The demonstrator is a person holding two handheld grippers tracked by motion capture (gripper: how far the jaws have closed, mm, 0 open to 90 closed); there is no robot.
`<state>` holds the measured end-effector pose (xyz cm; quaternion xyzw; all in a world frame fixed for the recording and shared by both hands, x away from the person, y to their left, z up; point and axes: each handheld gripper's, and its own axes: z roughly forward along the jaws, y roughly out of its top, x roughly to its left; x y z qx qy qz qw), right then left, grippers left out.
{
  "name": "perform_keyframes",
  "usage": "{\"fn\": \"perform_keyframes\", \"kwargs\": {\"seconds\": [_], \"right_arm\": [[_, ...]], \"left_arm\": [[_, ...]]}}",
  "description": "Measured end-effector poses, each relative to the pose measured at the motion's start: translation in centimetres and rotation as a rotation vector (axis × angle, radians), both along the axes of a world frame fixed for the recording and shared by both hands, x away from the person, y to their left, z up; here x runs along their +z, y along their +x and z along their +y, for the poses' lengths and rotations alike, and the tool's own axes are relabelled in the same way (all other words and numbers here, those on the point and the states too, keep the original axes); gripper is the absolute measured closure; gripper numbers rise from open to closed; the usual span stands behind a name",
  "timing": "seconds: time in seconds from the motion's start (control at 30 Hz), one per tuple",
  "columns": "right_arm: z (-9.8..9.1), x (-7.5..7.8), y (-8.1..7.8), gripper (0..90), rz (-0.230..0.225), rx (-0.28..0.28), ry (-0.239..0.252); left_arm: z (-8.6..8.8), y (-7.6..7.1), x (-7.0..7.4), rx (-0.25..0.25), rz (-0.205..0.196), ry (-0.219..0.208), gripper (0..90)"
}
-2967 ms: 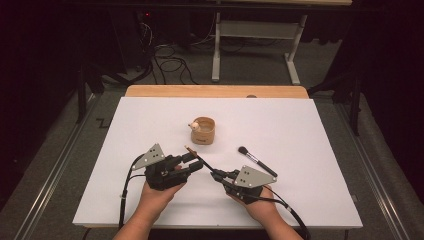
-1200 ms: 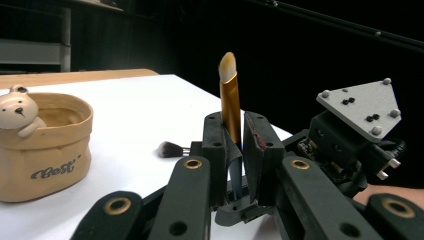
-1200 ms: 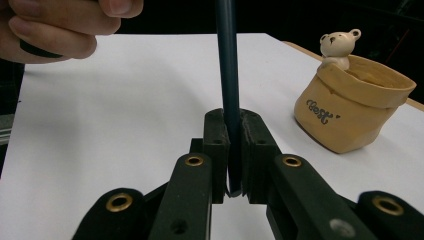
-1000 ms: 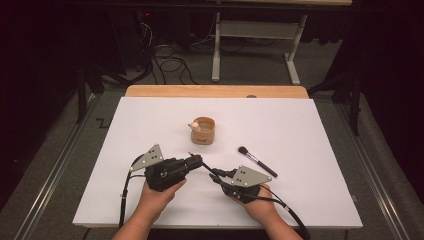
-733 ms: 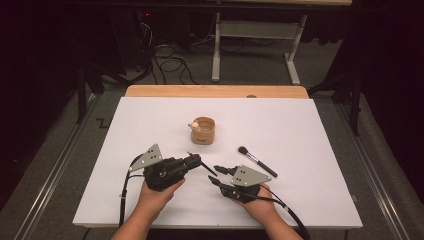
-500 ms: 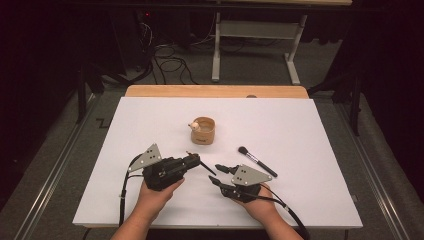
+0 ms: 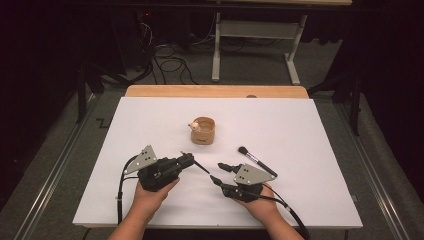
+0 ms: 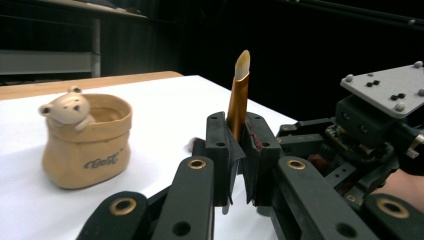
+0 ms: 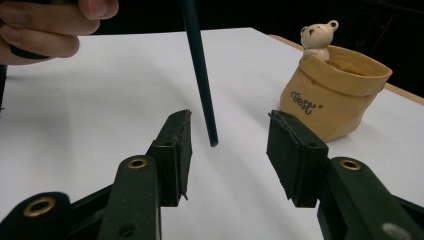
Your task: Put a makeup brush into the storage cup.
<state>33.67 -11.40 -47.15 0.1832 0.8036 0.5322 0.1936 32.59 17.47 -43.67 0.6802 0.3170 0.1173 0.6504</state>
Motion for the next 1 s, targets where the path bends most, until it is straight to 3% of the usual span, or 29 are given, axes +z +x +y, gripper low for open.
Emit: {"fn": "perform_keyframes", "kwargs": {"seconds": [0.23, 0.47, 0.8, 1.0], "right_arm": [[-0.6, 0.2, 0.1, 50.3, 0.003, -0.020, 0.006], [-1.4, 0.8, 0.2, 49.1, -0.003, -0.033, 0.027], [-3.9, 1.3, 0.7, 42.0, 0.036, -0.080, 0.035], [-4.8, 1.3, 0.6, 39.5, 0.034, -0.089, 0.028]], "left_arm": [[1.2, -0.4, -0.2, 0.053, -0.006, 0.034, 83.0], [2.5, -0.5, -0.8, 0.101, -0.013, 0.029, 82.9], [3.5, -0.9, -0.9, 0.192, -0.028, 0.056, 82.9], [3.6, -1.2, -1.3, 0.207, -0.027, 0.082, 82.9]]}}
